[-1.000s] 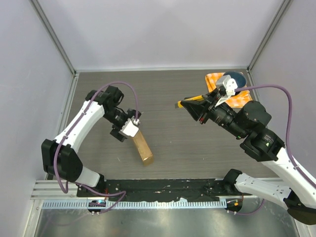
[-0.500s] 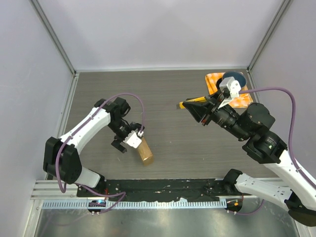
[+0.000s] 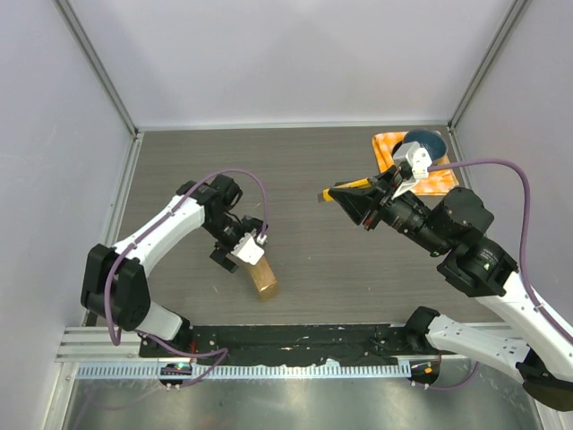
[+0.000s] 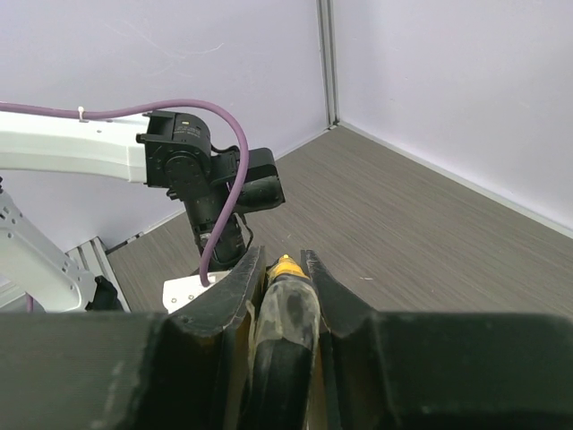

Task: Unpack the express box
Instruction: Pick up the knife from the center of the board.

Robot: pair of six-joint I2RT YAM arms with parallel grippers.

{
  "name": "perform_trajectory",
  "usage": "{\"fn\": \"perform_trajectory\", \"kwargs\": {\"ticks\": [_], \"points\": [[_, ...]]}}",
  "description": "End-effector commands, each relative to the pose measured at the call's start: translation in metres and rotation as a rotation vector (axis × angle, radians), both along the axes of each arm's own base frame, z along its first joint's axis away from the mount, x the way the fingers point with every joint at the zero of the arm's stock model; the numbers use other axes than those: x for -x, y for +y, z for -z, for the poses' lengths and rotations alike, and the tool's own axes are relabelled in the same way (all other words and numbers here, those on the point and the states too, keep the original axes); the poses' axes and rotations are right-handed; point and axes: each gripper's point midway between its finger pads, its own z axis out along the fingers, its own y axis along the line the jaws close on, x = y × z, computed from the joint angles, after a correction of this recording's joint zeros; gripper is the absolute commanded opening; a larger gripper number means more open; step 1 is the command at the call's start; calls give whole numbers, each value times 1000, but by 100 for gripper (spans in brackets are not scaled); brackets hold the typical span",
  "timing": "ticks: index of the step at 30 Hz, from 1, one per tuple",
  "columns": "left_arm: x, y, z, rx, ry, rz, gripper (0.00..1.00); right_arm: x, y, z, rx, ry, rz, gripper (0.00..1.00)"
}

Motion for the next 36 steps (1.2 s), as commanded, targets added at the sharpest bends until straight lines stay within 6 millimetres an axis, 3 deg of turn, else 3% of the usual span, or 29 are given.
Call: {"fn": "perform_trajectory", "kwargs": {"ticks": [1, 14, 23, 36], "points": [[-8, -3, 11, -14, -62, 55, 100, 3, 2, -13, -41, -28, -18, 1], [-17, -12, 28, -43, -121, 111, 100, 3, 3, -9, -38, -28, -21, 1], [-20, -14, 33, -54, -80, -36, 99, 2, 1, -7, -38, -29, -13, 1], [-13, -8, 35, -75, 32, -389, 76, -1, 0, -4, -32, -27, 6, 1]]}}
